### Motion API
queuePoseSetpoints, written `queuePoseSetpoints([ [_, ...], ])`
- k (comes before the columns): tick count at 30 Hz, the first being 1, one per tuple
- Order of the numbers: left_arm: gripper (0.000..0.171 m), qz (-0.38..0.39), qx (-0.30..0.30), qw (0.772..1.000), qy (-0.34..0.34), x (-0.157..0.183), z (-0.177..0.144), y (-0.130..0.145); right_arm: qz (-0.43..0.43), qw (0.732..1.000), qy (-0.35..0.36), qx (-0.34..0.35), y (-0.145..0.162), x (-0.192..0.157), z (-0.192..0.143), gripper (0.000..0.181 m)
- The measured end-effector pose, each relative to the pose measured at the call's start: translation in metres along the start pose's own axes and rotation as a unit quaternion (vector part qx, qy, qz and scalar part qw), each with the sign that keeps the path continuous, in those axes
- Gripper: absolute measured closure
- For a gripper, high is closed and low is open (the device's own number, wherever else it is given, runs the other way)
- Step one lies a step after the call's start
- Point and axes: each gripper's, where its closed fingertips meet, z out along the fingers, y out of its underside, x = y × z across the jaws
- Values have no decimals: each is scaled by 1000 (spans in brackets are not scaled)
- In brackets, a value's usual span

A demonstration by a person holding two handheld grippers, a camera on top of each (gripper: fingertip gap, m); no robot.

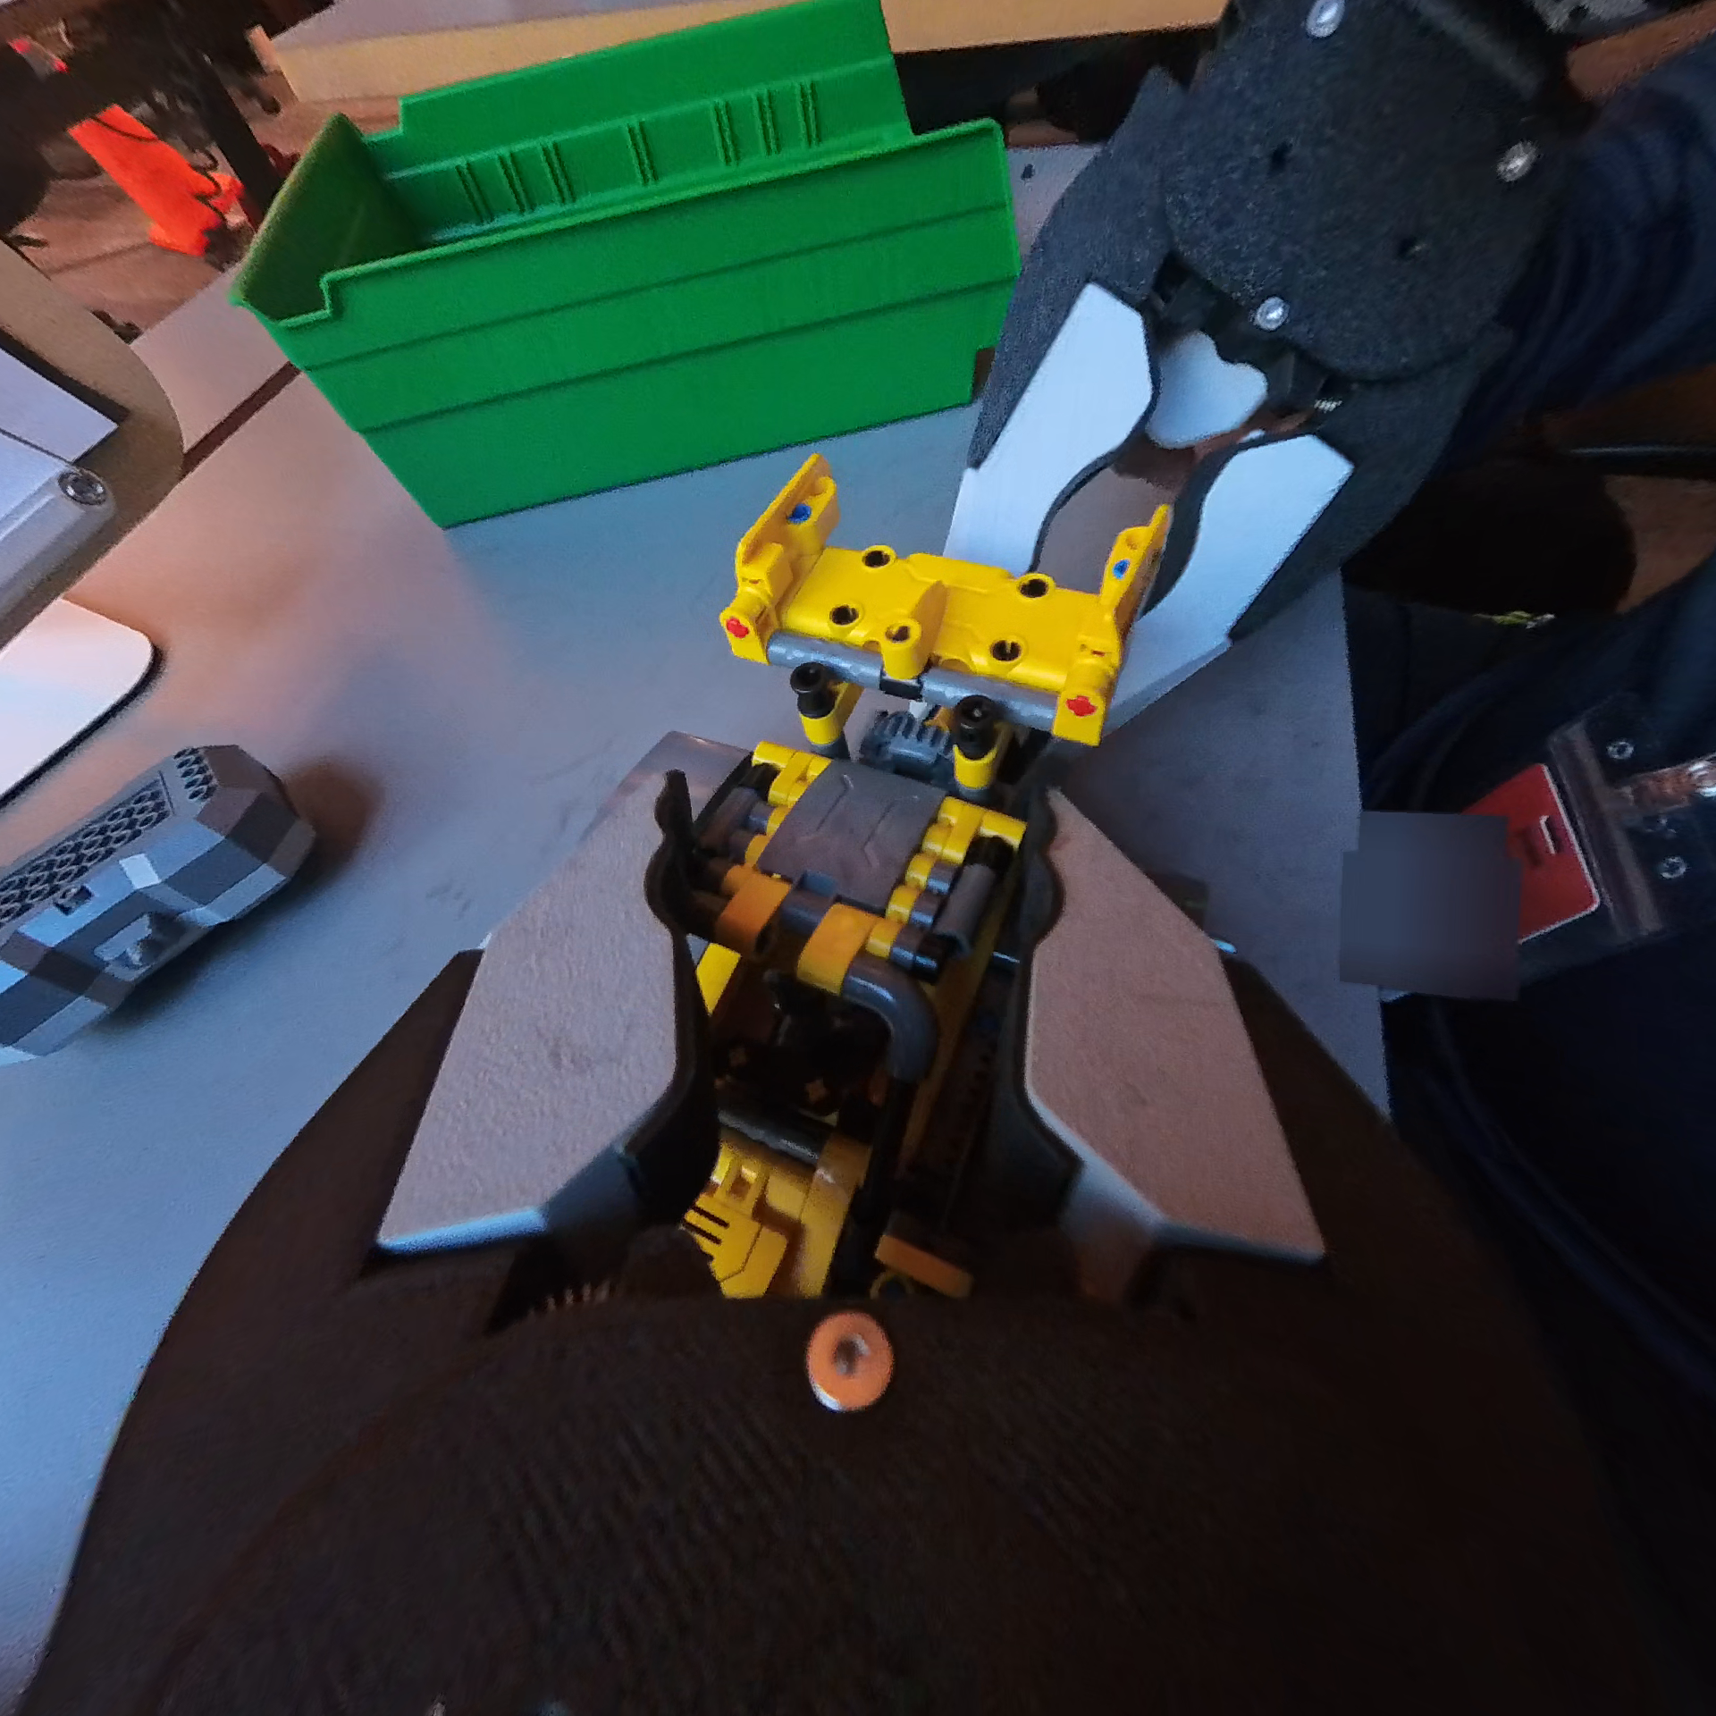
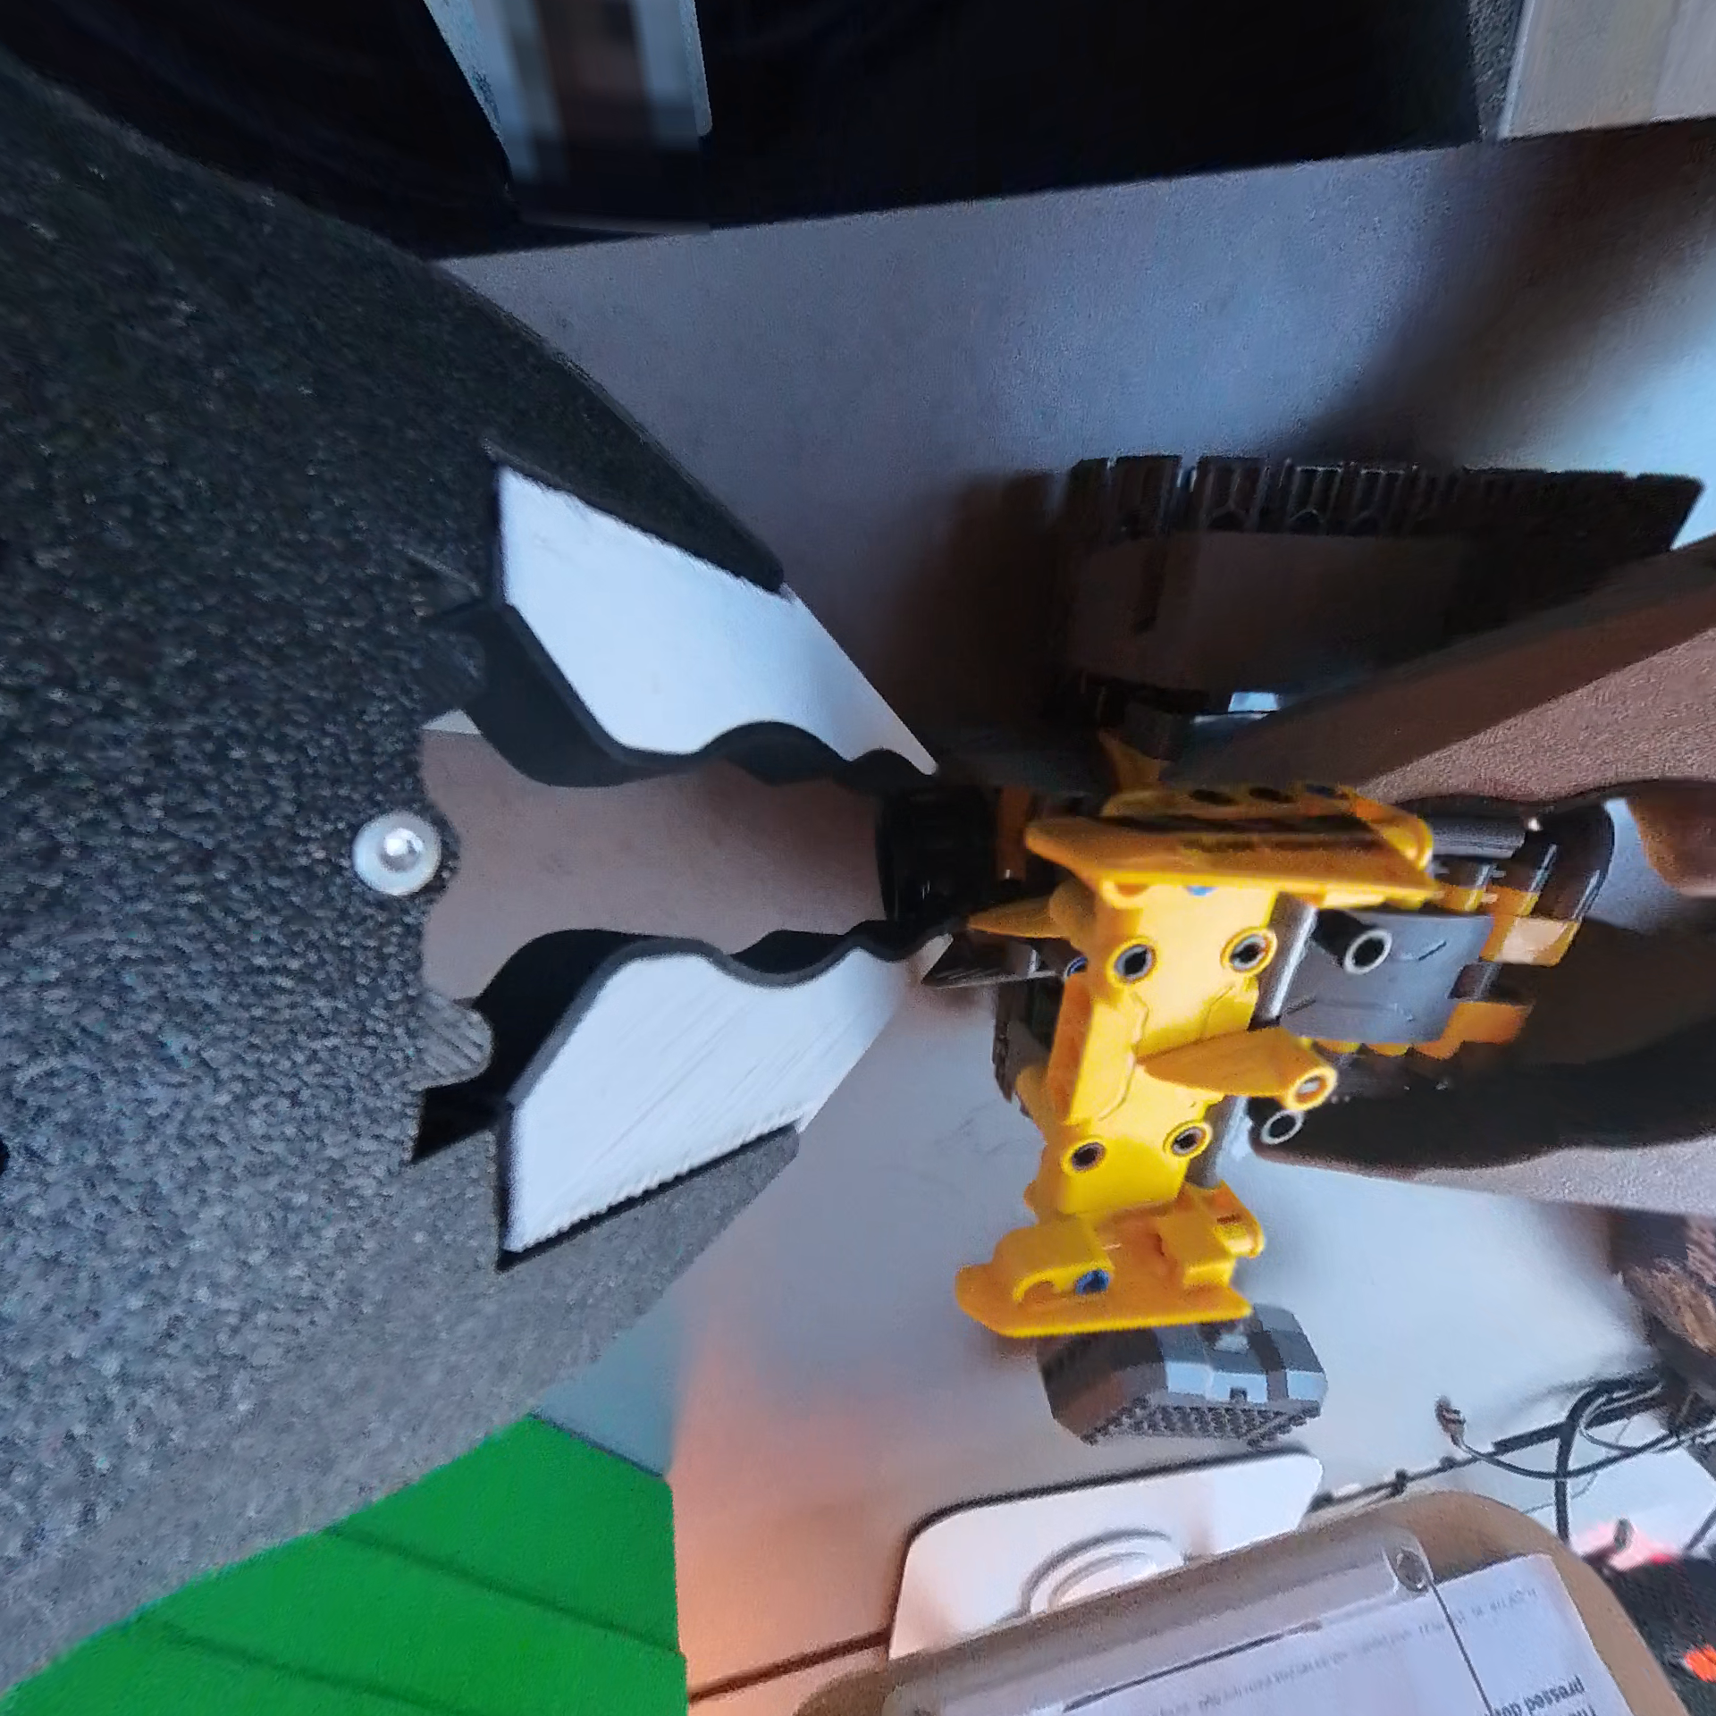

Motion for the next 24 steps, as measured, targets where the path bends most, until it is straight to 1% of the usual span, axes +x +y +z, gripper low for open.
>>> queuePoseSetpoints([
  [4,101,-2,10,1000,-5,2,4,-6,86,994,-53,35,3,2,-8,157],
  [5,101,0,3,1000,-12,-1,5,-4,102,993,-53,26,10,5,-10,158],
  [6,101,0,-9,999,-36,-11,1,1,96,995,-11,-5,29,20,-12,158],
  [7,101,-15,-14,998,-58,-24,-8,7,103,995,10,-10,43,29,-20,159],
  [8,102,-22,-10,997,-67,-31,-16,12,146,989,-24,23,44,25,-31,159],
  [9,102,-20,-6,998,-61,-32,-20,13,186,978,-65,61,36,20,-42,159],
  [10,101,-17,-9,998,-56,-30,-19,13,199,974,-68,81,30,21,-48,158],
  [11,101,-16,-12,998,-56,-29,-16,11,194,976,-46,84,27,27,-49,158],
  [13,101,-17,-11,998,-58,-27,-8,7,182,981,2,65,29,40,-46,158],
  [14,101,-17,-12,998,-63,-27,-5,6,179,982,11,64,28,44,-47,157],
  [16,101,-17,-15,998,-66,-27,-4,5,180,981,4,65,27,44,-47,157],
  [17,101,-19,-14,997,-67,-27,-4,5,183,982,-1,48,34,43,-43,156],
  [19,101,-20,-13,997,-70,-27,-4,5,193,981,-3,5,58,39,-29,149],
  [21,101,-21,-12,997,-73,-27,-4,5,208,977,-24,-29,80,27,-16,151],
  [22,101,-22,-12,997,-75,-27,-4,5,216,976,-29,-25,82,25,-16,152],
  [24,101,-21,-13,997,-77,-27,-4,5,220,975,-14,-28,87,29,-20,152],
])
